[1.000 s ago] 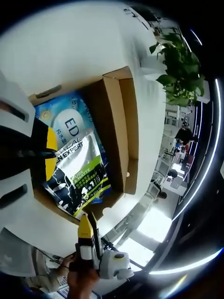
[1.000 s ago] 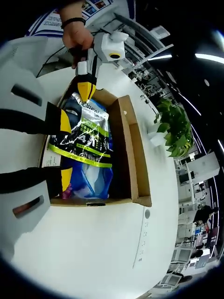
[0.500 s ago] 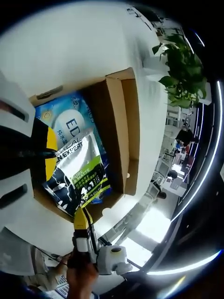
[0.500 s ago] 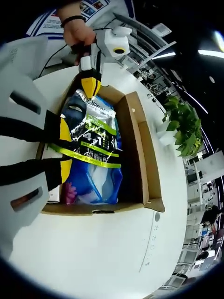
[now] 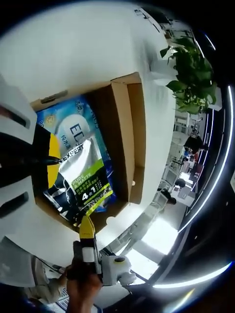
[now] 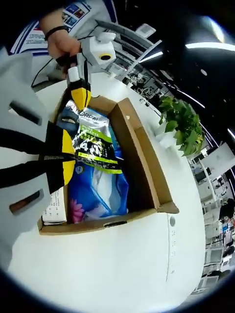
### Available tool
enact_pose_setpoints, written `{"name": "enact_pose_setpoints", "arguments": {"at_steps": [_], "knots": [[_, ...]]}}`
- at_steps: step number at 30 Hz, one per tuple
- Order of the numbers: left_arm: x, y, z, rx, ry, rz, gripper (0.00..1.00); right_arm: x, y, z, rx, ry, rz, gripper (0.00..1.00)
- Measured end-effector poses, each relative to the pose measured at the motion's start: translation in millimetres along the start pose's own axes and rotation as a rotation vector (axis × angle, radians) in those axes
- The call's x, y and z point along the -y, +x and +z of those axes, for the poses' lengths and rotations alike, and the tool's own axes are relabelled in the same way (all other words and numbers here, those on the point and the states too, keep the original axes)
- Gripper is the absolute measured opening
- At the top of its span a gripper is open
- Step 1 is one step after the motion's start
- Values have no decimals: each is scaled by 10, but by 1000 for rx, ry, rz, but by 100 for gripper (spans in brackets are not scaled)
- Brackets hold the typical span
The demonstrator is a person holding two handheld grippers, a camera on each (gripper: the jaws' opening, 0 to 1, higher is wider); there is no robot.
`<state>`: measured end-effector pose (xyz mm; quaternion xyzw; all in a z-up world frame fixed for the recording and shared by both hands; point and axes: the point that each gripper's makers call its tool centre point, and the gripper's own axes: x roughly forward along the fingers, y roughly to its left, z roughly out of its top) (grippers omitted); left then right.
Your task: Operate the shoe box by opening the lid, removing the specified soft item, and placing it in the target area until the item is outside and the box remains undamaged.
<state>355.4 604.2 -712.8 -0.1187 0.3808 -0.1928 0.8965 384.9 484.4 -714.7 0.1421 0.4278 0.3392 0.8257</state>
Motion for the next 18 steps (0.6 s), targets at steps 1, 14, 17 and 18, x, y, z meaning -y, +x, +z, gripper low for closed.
{"name": "enact_pose_setpoints", "arguments": {"at_steps": [1, 14, 17, 18], "knots": [[16, -6, -2, 1, -2, -2, 1, -20, 9, -21, -6, -14, -3, 0], [72, -13, 81, 22, 18, -7, 0, -10, -88, 31, 21, -28, -9, 0], [110, -33, 131, 30, 24, -9, 0, -1, -122, 58, 32, -27, -10, 0], [122, -37, 149, 35, 17, -13, 0, -2, -144, 70, 38, -25, -9, 0]]}}
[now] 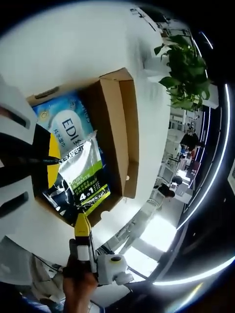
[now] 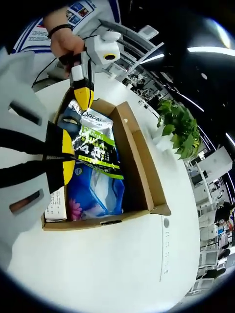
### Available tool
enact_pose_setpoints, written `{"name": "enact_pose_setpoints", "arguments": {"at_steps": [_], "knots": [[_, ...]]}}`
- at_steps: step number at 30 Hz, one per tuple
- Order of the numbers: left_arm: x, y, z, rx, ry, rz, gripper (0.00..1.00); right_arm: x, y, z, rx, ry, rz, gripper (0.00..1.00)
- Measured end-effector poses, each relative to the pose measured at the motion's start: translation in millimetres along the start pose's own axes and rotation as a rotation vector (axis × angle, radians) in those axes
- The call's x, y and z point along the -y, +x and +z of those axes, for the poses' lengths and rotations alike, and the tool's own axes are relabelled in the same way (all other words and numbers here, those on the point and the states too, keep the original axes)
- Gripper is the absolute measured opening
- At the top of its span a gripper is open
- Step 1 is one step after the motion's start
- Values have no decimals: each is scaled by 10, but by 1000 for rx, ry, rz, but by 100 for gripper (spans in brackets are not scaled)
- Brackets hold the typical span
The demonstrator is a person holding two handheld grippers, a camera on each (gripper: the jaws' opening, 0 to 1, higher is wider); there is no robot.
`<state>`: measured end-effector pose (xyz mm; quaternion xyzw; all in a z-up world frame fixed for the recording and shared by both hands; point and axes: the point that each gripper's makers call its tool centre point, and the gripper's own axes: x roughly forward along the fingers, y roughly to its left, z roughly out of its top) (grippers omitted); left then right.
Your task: Operate the shoe box by opening the lid, removing the specified soft item, and placing it in the target area until the item is outside and the box remains undamaged.
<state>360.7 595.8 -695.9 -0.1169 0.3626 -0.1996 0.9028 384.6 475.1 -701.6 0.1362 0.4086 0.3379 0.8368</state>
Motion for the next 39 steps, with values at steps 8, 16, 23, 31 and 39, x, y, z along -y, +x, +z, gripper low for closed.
{"name": "enact_pose_setpoints", "arguments": {"at_steps": [8, 16, 23, 31, 39], "knots": [[147, 35, 112, 15, 19, -23, 0, 66, -168, 74, 38, 7, -2, 0], [364, 161, 243, 13, 67, -59, 0, 228, -395, 129, 87, 35, -27, 0], [618, 282, 356, 5, 123, -95, 0, 387, -641, 180, 137, 64, -49, 0], [916, 409, 371, -10, 168, -137, 0, 597, -887, 132, 169, 95, -82, 0], [1230, 541, 357, -34, 209, -180, 0, 791, -1150, 46, 201, 126, -115, 0]]}}
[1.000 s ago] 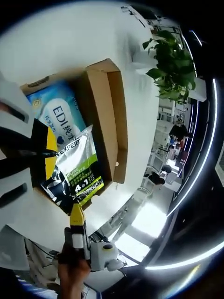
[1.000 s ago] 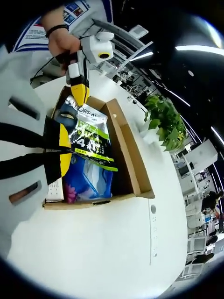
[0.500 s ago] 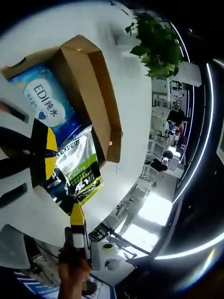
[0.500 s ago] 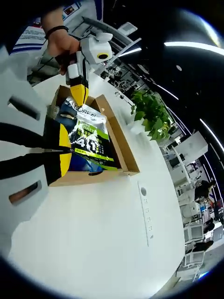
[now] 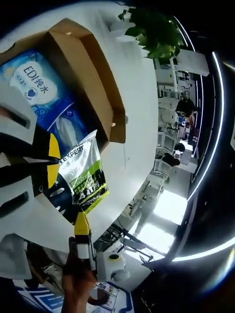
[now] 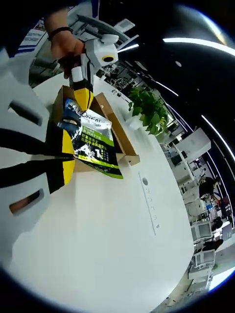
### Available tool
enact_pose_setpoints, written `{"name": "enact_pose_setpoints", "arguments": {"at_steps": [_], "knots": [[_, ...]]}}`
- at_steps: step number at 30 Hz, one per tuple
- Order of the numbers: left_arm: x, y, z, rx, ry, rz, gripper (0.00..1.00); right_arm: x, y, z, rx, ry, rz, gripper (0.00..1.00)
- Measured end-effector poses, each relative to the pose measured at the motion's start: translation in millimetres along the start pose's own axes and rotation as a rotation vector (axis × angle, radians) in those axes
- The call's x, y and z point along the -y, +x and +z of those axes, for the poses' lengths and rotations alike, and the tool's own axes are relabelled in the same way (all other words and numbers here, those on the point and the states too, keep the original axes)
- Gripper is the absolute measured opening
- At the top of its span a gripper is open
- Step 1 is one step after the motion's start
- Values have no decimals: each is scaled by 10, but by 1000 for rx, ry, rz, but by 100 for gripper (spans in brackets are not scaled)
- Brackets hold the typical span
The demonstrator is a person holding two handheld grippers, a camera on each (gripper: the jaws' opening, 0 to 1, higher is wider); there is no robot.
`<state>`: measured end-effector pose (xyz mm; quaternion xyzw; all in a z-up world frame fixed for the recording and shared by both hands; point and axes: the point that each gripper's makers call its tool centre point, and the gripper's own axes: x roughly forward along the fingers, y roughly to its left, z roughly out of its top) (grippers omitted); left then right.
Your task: Operate the shoe box by opening the lid, removing the specified soft item, and placing it in the target area until the item is outside and the box remains undamaged.
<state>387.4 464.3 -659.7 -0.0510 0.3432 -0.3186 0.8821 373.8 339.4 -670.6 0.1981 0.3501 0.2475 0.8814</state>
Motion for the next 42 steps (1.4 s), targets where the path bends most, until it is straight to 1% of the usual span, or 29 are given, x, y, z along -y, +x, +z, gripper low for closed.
{"name": "enact_pose_setpoints", "arguments": {"at_steps": [3, 4, 5, 8, 12, 14, 21, 26, 29, 33, 39, 42], "knots": [[134, 67, 21, -7, 29, -17, 0, 107, -97, -2, 16, 21, -14, 0], [207, 87, 23, -12, 39, -24, 0, 133, -126, -1, 22, 26, -18, 0], [229, 97, 25, -13, 43, -28, 0, 154, -163, -1, 26, 30, -23, 0], [398, 164, 34, -22, 65, -50, 0, 261, -288, -18, 40, 41, -41, 0], [577, 255, 30, -38, 90, -77, 0, 391, -432, -43, 59, 64, -61, 0], [698, 313, 24, -48, 108, -93, 0, 473, -505, -66, 67, 73, -73, 0], [938, 472, -28, -76, 147, -129, 1, 694, -728, -174, 84, 109, -103, 0], [1049, 590, -69, -96, 163, -147, 1, 827, -850, -241, 89, 129, -117, 0], [1096, 678, -81, -106, 168, -156, 1, 887, -890, -270, 89, 137, -122, 0], [1180, 742, -86, -112, 176, -161, 1, 980, -939, -288, 87, 146, -128, 0], [1247, 847, -56, -116, 190, -163, 1, 1105, -978, -242, 83, 146, -131, 0], [1265, 924, -5, -115, 195, -162, 1, 1159, -985, -188, 85, 146, -131, 0]]}}
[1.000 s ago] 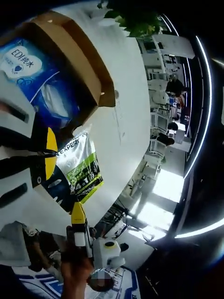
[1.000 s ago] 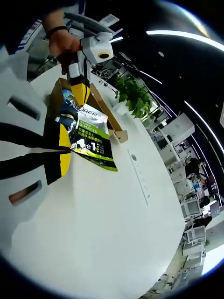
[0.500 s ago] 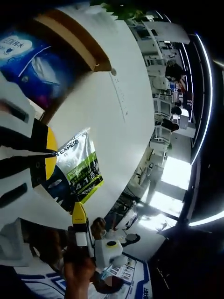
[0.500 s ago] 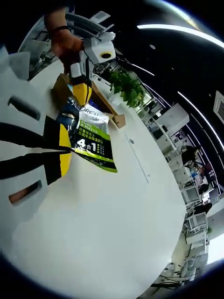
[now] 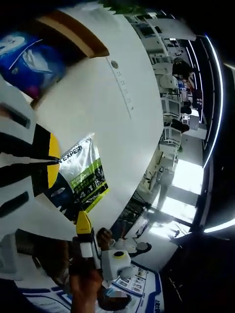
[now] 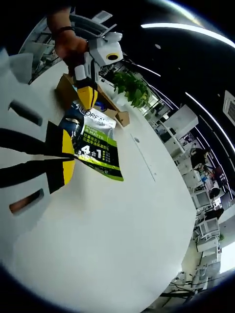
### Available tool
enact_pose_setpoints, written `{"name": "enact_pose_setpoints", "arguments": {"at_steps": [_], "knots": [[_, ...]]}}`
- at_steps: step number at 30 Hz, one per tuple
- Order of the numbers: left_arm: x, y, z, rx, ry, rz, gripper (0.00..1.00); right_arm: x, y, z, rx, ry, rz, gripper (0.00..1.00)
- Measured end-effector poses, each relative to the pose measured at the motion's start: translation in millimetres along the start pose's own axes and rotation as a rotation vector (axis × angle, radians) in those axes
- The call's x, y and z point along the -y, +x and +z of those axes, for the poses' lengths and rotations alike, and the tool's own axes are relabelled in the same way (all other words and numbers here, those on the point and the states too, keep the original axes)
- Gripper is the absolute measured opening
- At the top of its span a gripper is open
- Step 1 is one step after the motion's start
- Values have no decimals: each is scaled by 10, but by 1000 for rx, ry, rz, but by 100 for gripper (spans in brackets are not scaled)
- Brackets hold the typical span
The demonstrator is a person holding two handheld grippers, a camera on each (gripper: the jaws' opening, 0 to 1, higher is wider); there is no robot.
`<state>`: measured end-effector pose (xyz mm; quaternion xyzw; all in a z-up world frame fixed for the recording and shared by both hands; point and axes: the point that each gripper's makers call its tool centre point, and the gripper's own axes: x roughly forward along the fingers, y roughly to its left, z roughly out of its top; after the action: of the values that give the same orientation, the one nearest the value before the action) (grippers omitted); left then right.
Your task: Operate the shoe box by opening the lid, removing the specified soft item, and placing it in the target area until the item is outside and the box remains undamaged.
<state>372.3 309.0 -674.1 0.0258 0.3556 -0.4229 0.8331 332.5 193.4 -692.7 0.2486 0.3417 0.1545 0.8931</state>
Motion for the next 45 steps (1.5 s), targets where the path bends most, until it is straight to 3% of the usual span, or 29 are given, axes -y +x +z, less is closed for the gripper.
{"name": "enact_pose_setpoints", "arguments": {"at_steps": [7, 15, 27, 45], "knots": [[-41, 124, 150, 6, 8, 12, 1, 118, 93, 195, -11, -18, 7, 0], [-160, 254, 146, -15, 6, 38, 1, 208, 280, 290, -38, -32, 14, 0], [-270, 485, -67, -108, 5, 60, 1, 412, 524, 157, -108, -35, 16, 0], [-304, 759, -313, -207, 16, 69, 1, 669, 669, -81, -177, -13, -5, 0]]}}
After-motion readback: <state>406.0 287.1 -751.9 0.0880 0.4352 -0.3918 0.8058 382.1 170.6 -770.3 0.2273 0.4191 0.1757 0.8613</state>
